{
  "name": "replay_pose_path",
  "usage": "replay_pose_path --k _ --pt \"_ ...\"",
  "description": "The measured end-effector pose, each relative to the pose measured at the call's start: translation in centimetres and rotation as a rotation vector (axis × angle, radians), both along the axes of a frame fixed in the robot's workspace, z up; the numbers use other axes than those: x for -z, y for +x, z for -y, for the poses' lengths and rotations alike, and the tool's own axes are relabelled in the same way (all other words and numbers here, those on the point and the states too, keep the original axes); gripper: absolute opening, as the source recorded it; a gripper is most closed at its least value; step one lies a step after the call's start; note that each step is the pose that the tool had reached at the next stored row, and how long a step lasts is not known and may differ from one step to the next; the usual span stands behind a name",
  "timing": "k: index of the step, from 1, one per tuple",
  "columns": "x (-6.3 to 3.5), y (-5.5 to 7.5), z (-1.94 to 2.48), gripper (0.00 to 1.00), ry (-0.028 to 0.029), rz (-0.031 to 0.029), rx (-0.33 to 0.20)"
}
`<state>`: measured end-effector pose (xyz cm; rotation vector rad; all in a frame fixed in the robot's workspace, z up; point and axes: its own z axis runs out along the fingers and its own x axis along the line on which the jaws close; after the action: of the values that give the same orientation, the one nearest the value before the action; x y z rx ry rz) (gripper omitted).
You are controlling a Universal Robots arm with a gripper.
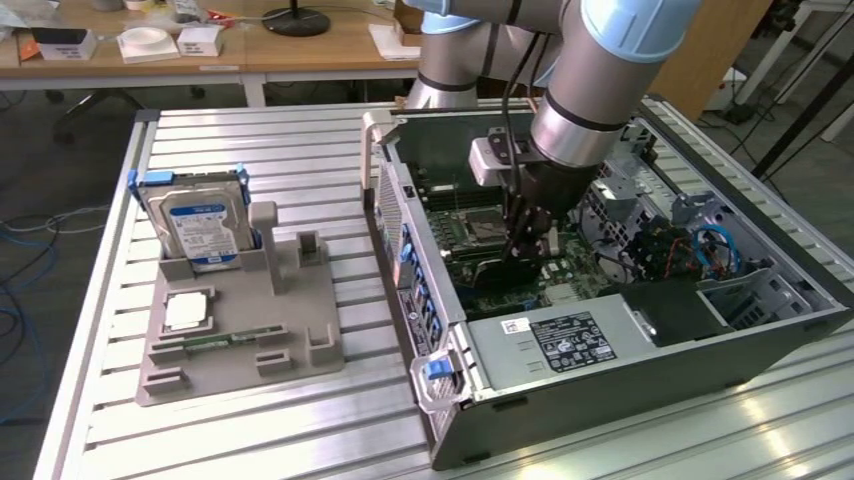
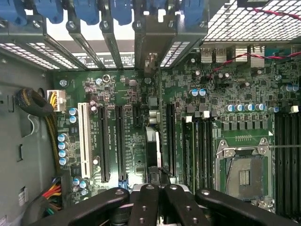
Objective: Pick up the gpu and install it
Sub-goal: 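Press down on the gpu until it lock into place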
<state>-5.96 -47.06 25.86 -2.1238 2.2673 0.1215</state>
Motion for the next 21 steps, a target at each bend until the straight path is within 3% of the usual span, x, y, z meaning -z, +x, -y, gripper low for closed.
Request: replay_pose_path --k 4,6,15,21 --pt "0.11 0.0 0.00 0.11 -0.0019 -0.0007 0.000" --pt "-0.15 0.0 -0.04 0.11 0.0019 -0.0003 0.000" --pt "-2.97 0.0 -0.01 0.11 -0.0008 -0.0020 0.000" --pt "-2.99 0.0 -0.01 0.11 -0.0008 -0.0020 0.000"
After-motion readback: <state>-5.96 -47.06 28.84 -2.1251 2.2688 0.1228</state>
